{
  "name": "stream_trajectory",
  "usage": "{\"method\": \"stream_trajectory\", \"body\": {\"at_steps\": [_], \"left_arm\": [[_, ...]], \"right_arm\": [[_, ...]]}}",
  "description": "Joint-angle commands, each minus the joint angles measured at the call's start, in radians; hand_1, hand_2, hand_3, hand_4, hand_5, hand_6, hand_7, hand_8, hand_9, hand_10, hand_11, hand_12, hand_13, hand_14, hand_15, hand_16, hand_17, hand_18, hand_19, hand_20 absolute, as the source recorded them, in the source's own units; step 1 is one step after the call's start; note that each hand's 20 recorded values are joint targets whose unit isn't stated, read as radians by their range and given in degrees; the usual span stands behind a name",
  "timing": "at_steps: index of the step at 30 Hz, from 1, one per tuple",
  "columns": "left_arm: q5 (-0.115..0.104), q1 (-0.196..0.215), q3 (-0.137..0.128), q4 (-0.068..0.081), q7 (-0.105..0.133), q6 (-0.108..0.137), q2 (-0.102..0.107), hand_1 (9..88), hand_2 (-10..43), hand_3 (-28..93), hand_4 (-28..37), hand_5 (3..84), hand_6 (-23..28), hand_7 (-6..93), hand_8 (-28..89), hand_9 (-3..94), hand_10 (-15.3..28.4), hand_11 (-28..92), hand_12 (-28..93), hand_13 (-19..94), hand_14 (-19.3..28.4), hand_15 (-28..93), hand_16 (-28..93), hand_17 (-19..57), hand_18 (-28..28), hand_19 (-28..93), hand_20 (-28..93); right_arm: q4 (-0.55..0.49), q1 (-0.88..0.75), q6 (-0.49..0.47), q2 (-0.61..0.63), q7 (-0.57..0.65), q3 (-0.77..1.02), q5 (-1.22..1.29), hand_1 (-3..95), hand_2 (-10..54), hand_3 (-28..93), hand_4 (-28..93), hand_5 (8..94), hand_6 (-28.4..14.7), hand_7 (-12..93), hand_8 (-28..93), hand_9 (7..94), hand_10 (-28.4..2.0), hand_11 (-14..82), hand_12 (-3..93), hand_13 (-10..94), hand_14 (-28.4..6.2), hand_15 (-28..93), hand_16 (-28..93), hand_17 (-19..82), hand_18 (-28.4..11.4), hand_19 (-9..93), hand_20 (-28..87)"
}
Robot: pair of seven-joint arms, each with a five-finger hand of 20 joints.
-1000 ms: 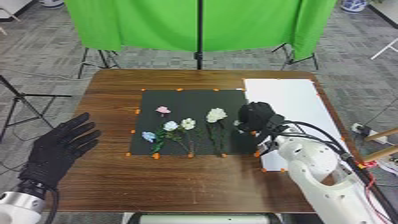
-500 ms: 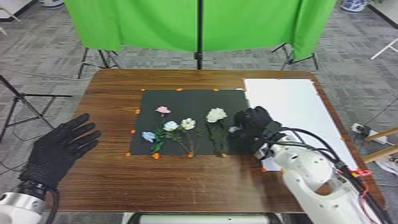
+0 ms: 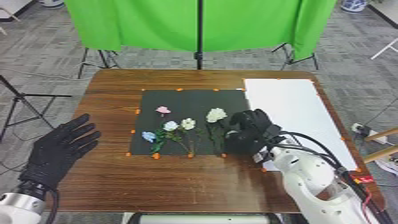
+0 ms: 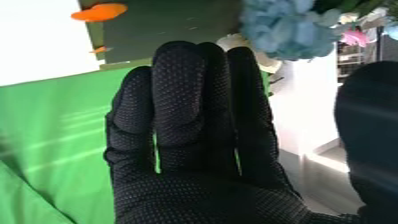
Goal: Arrange flowers
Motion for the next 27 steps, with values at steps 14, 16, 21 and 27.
{"method": "stream_trajectory", "body": {"at_steps": [14, 16, 21, 27], "left_arm": [[-0.001, 0.035, -0.003, -0.015, 0.055, 0.04, -0.016, 25.8, 1.1, 71, -24.4, 29.7, 0.5, 21.9, -11, 22.7, 10.7, 24, 13, 19, 13.5, 29, -1, -10.9, 21.3, 44, 6], [0.0, 0.031, 0.001, -0.012, 0.059, 0.035, -0.017, 25.7, 0.9, 71, -24.6, 27.2, -0.1, 21.6, -11, 21.0, 10.4, 23, 13, 18, 13.2, 27, 0, -11.2, 21.3, 44, 5], [-0.001, 0.027, 0.005, -0.011, 0.085, 0.037, -0.017, 22.9, -4.8, 66, -28.0, 19.8, -1.8, 21.9, -12, 14.2, 8.0, 18, 15, 12, 11.6, 16, 4, -13.5, 23.2, 41, 4], [0.0, 0.005, 0.026, -0.012, 0.113, 0.064, -0.015, 22.0, -5.8, 65, -28.2, 18.3, -1.9, 21.1, -11, 12.4, 7.4, 14, 16, 10, 11.1, 11, 6, -15.5, 23.7, 40, 4]], "right_arm": [[-0.232, -0.232, -0.394, -0.242, 0.137, 0.586, 1.355, 9.6, -6.9, 80, -28, 31.6, -0.3, 11, -11, 31.2, -8.5, 6.5, 20.9, 24, -10.9, 5, 34, 2, -21.7, 41, 23], [-0.245, -0.263, -0.428, -0.265, 0.159, 0.619, 1.377, 8.5, -7.4, 79, -28, 29.8, -0.8, 9, -10, 29.2, -8.5, 3.2, 21.4, 22, -10.8, 1, 36, 0, -20.6, 38, 21], [-0.25, -0.3, -0.476, -0.325, 0.227, 0.653, 1.416, 7.7, -7.8, 77, -28, 25.3, -2.4, 5, -8, 24.8, -9.0, -0.5, 22.3, 17, -10.6, -4, 38, -4, -19.2, 32, 18], [-0.257, -0.325, -0.438, -0.4, 0.199, 0.628, 1.409, 7.4, -7.4, 77, -28, 23.3, -3.2, 5, -7, 22.4, -9.0, -2.2, 23.1, 15, -9.9, -8, 41, -7, -18.6, 31, 15]]}}
